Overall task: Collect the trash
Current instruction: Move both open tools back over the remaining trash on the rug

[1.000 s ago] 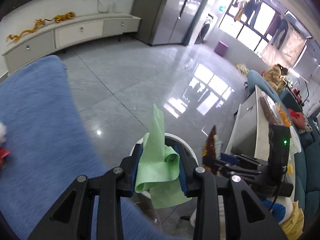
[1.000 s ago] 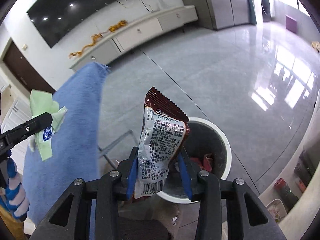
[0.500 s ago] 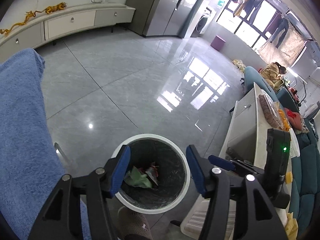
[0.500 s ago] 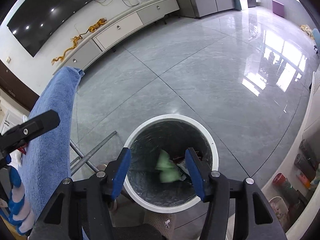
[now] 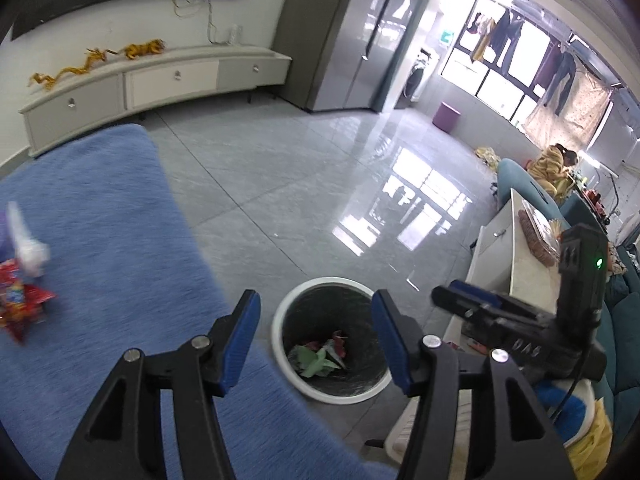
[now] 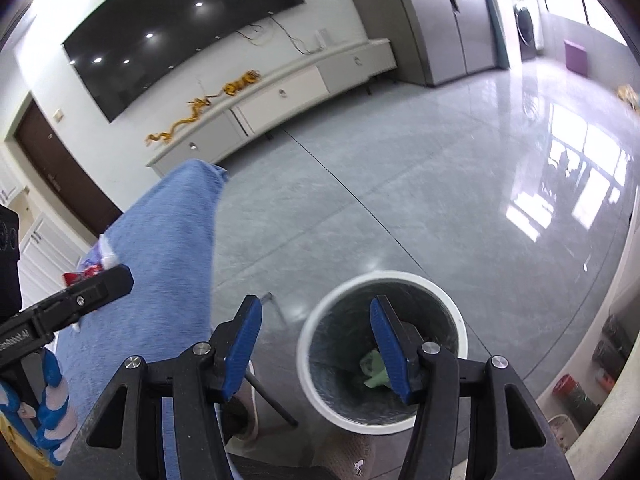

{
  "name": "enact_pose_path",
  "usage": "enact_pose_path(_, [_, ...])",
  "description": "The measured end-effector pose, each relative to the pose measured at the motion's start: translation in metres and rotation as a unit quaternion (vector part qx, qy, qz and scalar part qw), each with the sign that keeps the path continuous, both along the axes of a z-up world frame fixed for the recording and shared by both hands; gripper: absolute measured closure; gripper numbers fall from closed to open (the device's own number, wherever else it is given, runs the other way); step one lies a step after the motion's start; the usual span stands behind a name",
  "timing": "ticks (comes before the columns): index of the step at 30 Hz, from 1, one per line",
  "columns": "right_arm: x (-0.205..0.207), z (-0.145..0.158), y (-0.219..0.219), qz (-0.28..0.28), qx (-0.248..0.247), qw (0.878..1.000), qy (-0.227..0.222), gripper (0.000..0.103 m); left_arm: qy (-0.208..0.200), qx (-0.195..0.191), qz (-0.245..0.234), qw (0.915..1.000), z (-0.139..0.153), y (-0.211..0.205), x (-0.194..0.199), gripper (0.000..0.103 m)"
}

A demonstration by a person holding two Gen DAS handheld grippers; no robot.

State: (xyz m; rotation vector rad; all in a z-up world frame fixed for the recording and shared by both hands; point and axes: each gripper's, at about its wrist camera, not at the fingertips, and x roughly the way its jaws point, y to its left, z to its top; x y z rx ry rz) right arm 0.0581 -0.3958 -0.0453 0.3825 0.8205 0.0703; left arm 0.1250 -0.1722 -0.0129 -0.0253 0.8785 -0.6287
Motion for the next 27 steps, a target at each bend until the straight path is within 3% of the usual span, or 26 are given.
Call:
enact_pose_path(7, [-0.014, 0.04, 0.044, 0.029, -0.027, 0.998, -0.04, 0.049, -0.038, 0.007, 0.051, 0.9979, 0.024, 0.09, -0.028, 0.047])
enact_pose_path(14, [-0.017, 0.071, 0.089, 0.063, -0.052, 0.995, -0.062, 0.049, -0.055, 0.005, 0.129, 0.9901, 0.027, 0.185, -0.049, 0.047])
enact_pose_path(20, [-0.009, 0.086, 0.13, 0.099, -0.071, 0.99, -0.072, 0.049, -0.053, -0.002, 0.191, 0.9801, 0.018, 0.262, -0.057, 0.047])
enact_pose_path(27, [0.021, 0.081, 0.199, 0.166, -0.09, 0.98, -0.055, 0.049, -0.033, -0.026, 0.255, 0.9659, -0.007, 0.335, -0.047, 0.05])
